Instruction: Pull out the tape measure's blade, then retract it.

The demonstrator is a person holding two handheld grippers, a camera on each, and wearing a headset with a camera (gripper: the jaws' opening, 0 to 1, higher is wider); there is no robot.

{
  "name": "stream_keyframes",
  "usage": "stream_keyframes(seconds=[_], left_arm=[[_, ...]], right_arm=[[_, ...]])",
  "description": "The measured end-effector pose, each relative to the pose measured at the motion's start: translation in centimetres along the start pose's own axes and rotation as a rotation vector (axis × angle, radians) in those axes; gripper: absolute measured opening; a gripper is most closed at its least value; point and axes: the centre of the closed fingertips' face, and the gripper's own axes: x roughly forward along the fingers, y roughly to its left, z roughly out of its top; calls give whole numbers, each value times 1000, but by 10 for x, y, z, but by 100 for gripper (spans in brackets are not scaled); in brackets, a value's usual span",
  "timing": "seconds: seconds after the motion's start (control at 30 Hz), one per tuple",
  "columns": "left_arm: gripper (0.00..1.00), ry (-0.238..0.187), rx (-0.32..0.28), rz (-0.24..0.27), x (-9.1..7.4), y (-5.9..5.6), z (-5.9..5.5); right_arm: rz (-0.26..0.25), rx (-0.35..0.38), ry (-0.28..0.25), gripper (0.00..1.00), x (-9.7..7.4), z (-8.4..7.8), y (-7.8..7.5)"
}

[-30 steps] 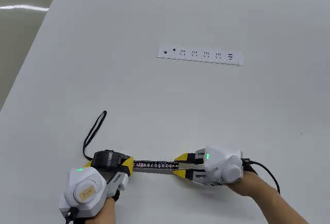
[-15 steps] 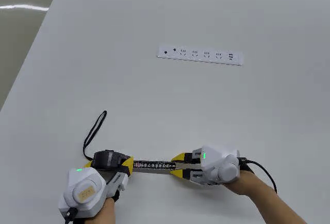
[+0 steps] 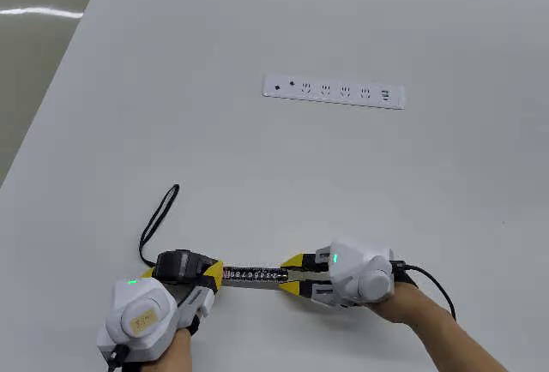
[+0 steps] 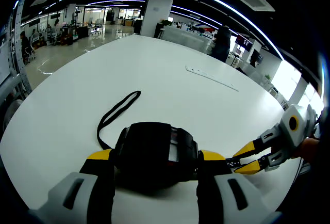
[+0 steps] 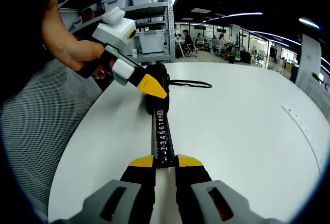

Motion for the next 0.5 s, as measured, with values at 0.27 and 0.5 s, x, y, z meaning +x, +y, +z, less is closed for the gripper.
stream_keyframes(seconds=[0.27, 0.5], left_arm=[[61, 1, -2, -2, 0, 0, 1], [61, 1, -2, -5, 0, 1, 0]], right_arm=[[5, -1, -1, 12, 4, 3, 0], [8, 0, -3, 12, 8, 5, 1]])
